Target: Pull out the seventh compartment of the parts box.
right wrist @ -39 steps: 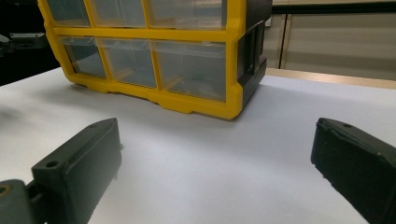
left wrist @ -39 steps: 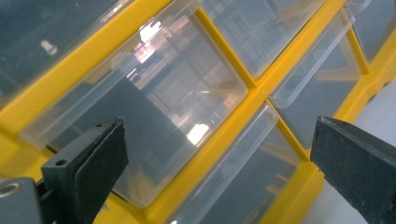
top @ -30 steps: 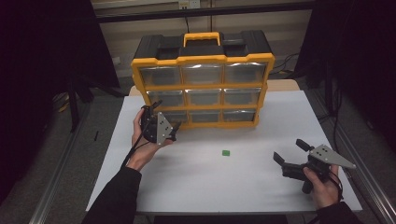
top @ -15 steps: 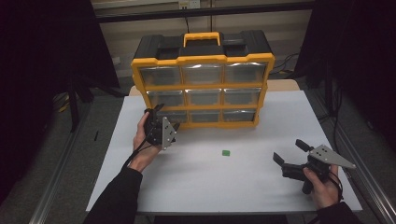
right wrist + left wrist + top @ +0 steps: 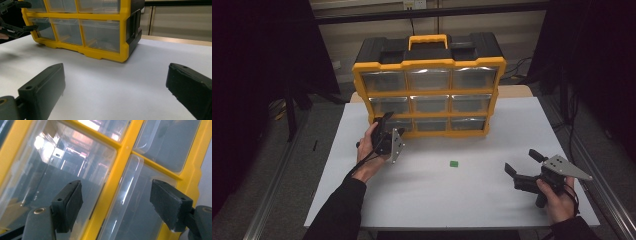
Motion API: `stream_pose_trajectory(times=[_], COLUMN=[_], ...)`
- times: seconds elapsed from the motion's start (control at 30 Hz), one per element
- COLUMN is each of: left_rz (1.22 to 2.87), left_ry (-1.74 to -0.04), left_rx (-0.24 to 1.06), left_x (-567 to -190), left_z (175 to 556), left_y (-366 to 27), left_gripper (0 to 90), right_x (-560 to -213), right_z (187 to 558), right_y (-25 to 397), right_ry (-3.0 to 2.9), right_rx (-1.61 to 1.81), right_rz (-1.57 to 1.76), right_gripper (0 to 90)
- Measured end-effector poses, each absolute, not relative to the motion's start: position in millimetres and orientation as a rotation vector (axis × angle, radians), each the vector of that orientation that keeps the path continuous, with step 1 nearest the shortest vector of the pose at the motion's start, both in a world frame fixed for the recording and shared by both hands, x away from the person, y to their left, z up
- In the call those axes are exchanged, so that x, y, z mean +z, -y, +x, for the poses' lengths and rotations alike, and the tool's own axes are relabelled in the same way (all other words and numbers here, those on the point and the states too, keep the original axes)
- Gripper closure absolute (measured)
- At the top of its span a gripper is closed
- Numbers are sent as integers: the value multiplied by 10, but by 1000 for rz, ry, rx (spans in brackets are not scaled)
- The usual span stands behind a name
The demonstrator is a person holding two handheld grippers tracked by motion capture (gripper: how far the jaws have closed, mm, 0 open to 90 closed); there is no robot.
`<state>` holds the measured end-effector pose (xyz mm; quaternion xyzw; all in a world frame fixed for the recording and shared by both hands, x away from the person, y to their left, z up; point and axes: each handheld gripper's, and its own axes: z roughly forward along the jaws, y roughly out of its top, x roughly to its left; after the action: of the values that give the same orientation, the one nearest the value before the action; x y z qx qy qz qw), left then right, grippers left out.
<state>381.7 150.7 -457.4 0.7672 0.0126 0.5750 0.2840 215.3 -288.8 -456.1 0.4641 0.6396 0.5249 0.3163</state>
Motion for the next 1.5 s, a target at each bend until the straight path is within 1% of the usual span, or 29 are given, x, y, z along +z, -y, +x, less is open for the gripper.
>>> stream_pose_trajectory(times=[0.1,0.13,0.2,0.23,0.27,0.33,0.37,0.4,0.53,0.67,0.7,0.87,0.9,0.93,0.97,1.0,1.03,1.07,1.13,1.17,1.2,1.33,1.37,1.5], left_rz=[2064,2074,2088,2080,2088,2091,2092,2103,2110,2130,2135,2162,2194,2185,2246,2156,2164,2268,2227,2287,2256,2238,2259,2244], left_ry=[0,1,13,30,7,25,28,19,30,28,38,81,96,94,130,80,85,119,99,144,126,116,131,132], left_rx=[1549,1549,1548,1563,1551,1553,1553,1544,1559,1554,1549,1581,1611,1608,1674,1595,1615,1705,1685,1749,1725,1720,1748,1761], left_x=[-4587,-4602,-4613,-4604,-4609,-4606,-4606,-4615,-4614,-4622,-4623,-4635,-4616,-4626,-4572,-4650,-4644,-4573,-4611,-4563,-4592,-4611,-4599,-4610], left_z=[3810,3805,3800,3794,3778,3776,3775,3772,3779,3787,3791,3802,3798,3802,3784,3817,3814,3783,3800,3779,3788,3795,3786,3784], left_y=[-1491,-1489,-1483,-1477,-1480,-1478,-1478,-1479,-1494,-1514,-1514,-1514,-1524,-1521,-1532,-1514,-1515,-1529,-1517,-1519,-1513,-1502,-1502,-1491], left_gripper=[290,318,345,382,434,460,488,492,558,589,615,646,646,649,655,655,654,652,653,661,662,671,675,675], right_x=[-4558,-4558,-4558,-4560,-4561,-4560,-4560,-4561,-4558,-4560,-4561,-4560,-4560,-4562,-4560,-4560,-4561,-4560,-4559,-4560,-4560,-4560,-4560,-4559], right_z=[2150,2149,2148,2151,2151,2148,2149,2149,2147,2149,2149,2149,2148,2152,2148,2149,2150,2150,2149,2149,2149,2149,2149,2148], right_y=[2888,2888,2888,2887,2887,2887,2887,2887,2888,2886,2887,2889,2889,2885,2888,2888,2888,2888,2882,2880,2878,2878,2878,2870], right_ry=[-1687,-1688,-1688,-1685,-1684,-1685,-1686,-1685,-1687,-1686,-1687,-1689,-1689,-1687,-1690,-1690,-1689,-1691,-1692,-1694,-1694,-1695,-1695,-1699], right_rx=[1384,1385,1385,1387,1388,1388,1389,1388,1388,1390,1390,1389,1387,1389,1387,1390,1390,1387,1387,1386,1382,1382,1383,1387], right_rz=[1219,1219,1219,1220,1219,1221,1219,1221,1217,1219,1219,1214,1216,1215,1215,1213,1213,1214,1213,1211,1211,1211,1210,1207], right_gripper=[18,18,18,19,20,20,21,21,21,22,22,22,23,23,23,23,23,23,24,25,24,25,25,26])
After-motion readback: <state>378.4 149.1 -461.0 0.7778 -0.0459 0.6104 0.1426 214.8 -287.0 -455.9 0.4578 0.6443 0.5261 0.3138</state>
